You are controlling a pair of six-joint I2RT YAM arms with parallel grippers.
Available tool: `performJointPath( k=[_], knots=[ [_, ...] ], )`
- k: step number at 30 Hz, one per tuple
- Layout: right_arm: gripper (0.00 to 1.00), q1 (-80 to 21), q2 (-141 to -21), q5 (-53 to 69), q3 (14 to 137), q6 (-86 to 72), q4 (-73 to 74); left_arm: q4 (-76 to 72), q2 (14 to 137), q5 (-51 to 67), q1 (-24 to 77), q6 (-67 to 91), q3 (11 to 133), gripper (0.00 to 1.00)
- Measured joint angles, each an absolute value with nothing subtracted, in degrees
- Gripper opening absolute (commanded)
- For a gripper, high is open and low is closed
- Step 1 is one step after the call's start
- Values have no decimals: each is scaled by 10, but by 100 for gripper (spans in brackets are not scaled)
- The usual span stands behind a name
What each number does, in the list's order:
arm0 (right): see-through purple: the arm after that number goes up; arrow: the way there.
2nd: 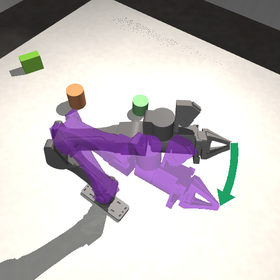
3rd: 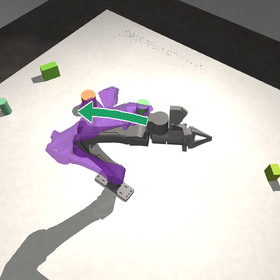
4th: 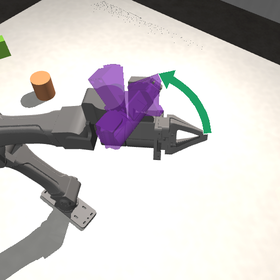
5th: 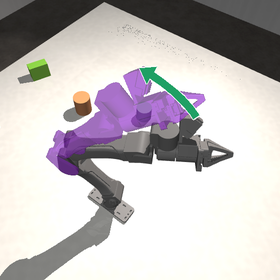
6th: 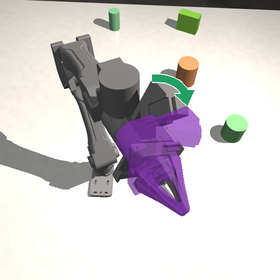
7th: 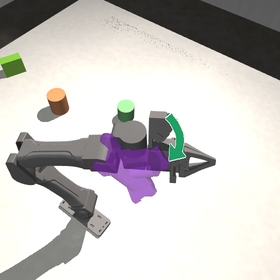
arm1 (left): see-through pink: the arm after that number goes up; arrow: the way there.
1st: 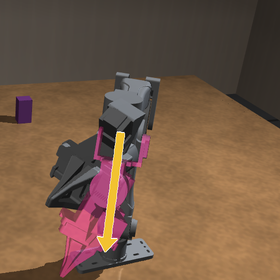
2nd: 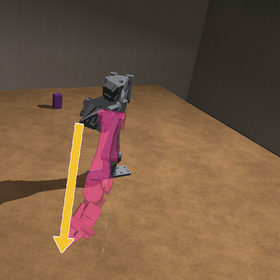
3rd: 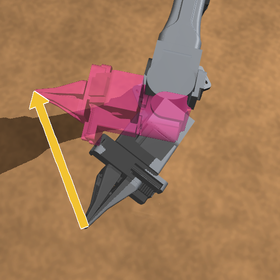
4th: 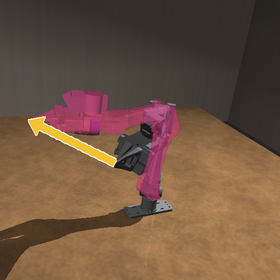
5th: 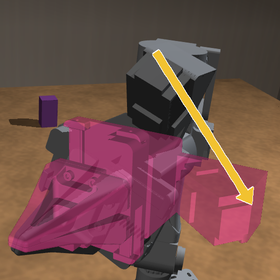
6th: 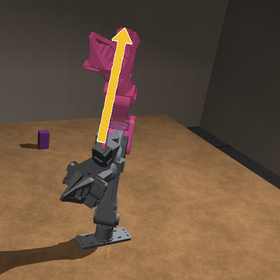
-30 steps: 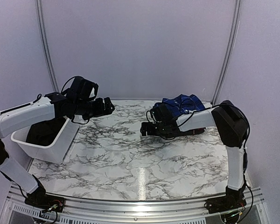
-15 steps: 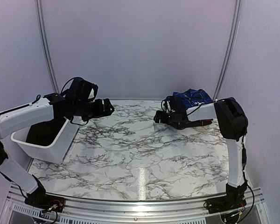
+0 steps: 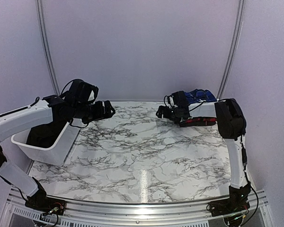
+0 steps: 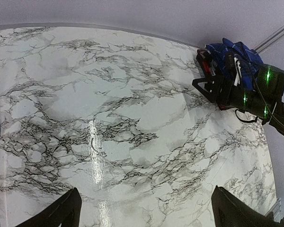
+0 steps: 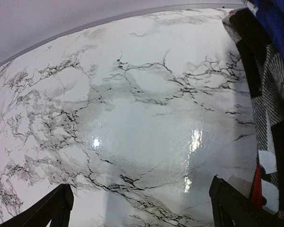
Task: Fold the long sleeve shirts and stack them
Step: Move the square-folded shirt to the corner of the board, then reset both arms
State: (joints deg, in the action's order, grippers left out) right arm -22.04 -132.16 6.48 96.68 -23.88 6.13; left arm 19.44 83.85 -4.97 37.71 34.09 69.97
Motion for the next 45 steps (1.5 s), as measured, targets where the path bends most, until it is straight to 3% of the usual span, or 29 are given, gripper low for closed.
performJointPath(
  k=[9,24,31,37,45],
  knots=[
    [98,-233,-1274,71,953,-239,88,196,835,-50,377,343,700,99],
    [98,-352,-896,-10,717,-235,70,177,781,-45,386,314,656,99],
    [99,-383,-759,-53,575,-243,77,142,748,-44,408,286,614,99],
    [98,-384,-667,-97,535,-250,92,114,724,-45,413,276,565,99],
    [99,-384,-647,-139,533,-256,121,85,703,-60,413,276,535,99]
  ],
)
